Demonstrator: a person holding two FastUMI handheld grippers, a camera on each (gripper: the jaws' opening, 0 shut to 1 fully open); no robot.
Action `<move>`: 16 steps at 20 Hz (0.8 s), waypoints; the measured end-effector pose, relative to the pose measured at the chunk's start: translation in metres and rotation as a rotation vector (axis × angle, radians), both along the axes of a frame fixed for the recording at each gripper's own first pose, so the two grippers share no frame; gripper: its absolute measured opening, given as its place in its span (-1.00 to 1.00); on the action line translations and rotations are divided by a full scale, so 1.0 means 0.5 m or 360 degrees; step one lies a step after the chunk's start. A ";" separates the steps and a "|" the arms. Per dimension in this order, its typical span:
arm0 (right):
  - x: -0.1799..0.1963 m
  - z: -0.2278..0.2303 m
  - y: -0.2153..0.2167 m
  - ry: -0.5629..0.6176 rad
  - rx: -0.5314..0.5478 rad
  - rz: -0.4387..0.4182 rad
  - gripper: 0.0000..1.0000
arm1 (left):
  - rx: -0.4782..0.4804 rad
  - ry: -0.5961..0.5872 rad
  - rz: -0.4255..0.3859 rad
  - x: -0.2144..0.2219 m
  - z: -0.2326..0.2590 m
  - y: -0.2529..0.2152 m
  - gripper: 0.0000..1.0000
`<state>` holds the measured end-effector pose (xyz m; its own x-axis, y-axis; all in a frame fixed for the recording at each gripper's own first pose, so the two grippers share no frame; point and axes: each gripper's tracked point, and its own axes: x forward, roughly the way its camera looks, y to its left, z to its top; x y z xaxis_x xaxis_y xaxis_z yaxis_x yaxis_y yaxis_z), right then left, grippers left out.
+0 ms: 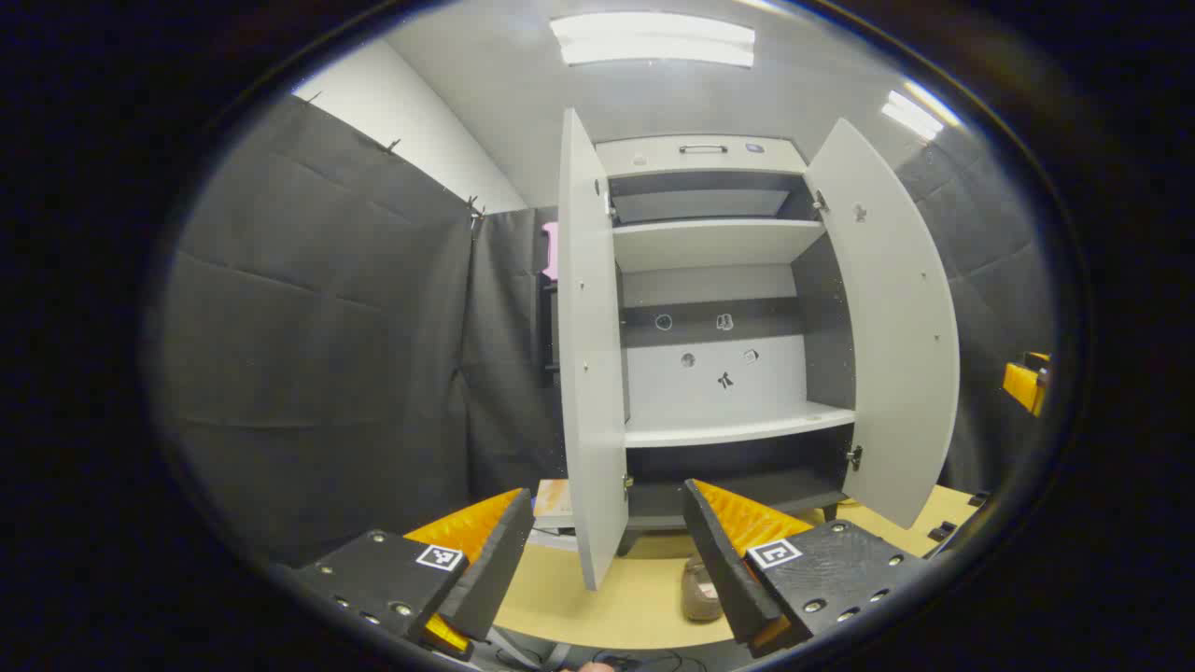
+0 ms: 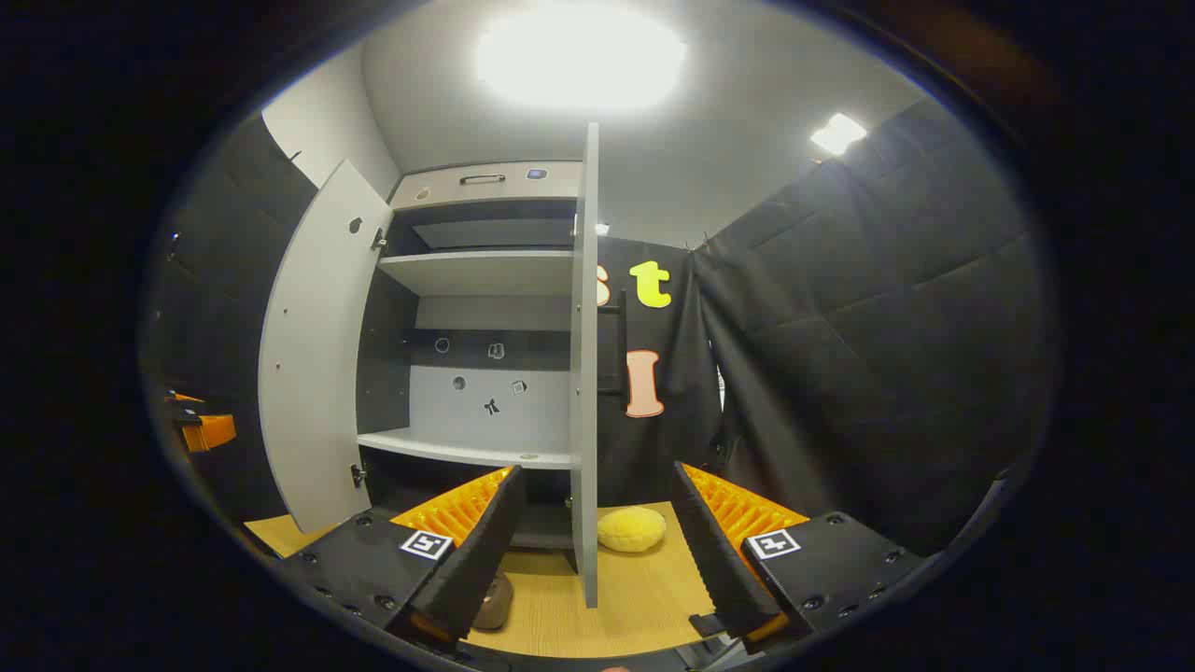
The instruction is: Grab one shoe with the right hand and put it into the shoe cabinet, grab the other shoe with the left hand and put it into the shoe cabinet; then close the right door with the right hand and the left door with the left hand.
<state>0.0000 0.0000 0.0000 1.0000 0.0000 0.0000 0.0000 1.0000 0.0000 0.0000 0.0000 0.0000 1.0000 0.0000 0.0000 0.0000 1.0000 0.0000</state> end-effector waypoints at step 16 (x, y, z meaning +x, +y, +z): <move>0.019 -0.011 0.005 0.0018 -0.0007 0.0036 0.93 | 0.0034 -0.0004 0.0000 0.014 -0.002 -0.011 1.00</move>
<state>0.0097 0.0024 -0.0057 0.9997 0.0225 -0.0112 -0.0226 0.9997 -0.0043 0.0070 -0.0057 -0.0011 1.0000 0.0002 0.0026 -0.0003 0.9998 0.0213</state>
